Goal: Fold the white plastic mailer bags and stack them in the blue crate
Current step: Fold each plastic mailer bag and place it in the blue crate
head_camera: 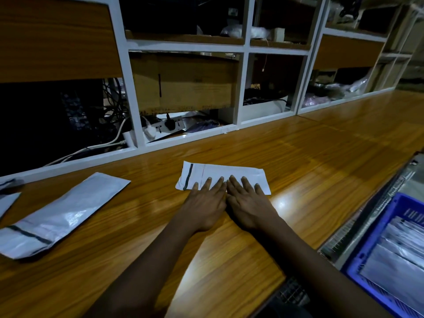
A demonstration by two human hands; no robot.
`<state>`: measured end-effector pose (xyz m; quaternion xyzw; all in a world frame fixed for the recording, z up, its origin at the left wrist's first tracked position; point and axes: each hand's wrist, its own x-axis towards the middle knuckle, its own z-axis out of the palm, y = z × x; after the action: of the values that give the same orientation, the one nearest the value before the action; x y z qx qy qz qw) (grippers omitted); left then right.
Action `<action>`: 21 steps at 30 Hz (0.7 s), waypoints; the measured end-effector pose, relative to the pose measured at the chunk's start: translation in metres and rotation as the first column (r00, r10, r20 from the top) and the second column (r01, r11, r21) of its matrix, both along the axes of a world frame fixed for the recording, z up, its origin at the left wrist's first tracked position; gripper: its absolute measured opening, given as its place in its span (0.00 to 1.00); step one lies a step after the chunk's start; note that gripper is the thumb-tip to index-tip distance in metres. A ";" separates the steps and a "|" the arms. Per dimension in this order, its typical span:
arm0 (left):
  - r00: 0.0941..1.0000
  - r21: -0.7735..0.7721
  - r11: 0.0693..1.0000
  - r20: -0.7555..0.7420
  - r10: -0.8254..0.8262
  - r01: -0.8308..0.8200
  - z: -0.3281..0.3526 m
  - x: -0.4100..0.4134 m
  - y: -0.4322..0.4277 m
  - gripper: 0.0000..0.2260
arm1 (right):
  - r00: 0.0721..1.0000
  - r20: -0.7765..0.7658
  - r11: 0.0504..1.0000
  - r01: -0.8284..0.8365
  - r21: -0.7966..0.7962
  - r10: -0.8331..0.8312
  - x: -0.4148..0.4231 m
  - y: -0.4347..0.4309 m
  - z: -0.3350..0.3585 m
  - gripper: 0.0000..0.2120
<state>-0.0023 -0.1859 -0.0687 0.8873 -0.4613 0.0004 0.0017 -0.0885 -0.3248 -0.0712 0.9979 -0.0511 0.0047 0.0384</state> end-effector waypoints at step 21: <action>0.987 -0.173 0.980 0.102 0.121 -0.102 0.004 0.031 -0.007 0.24 | 0.973 0.171 0.988 0.152 0.033 -0.155 0.028 -0.018 0.004 0.39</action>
<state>0.0282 -0.1926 -0.0644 0.9070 -0.4085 0.0892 0.0502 -0.0606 -0.3430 -0.0674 0.9871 -0.1313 0.0878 0.0244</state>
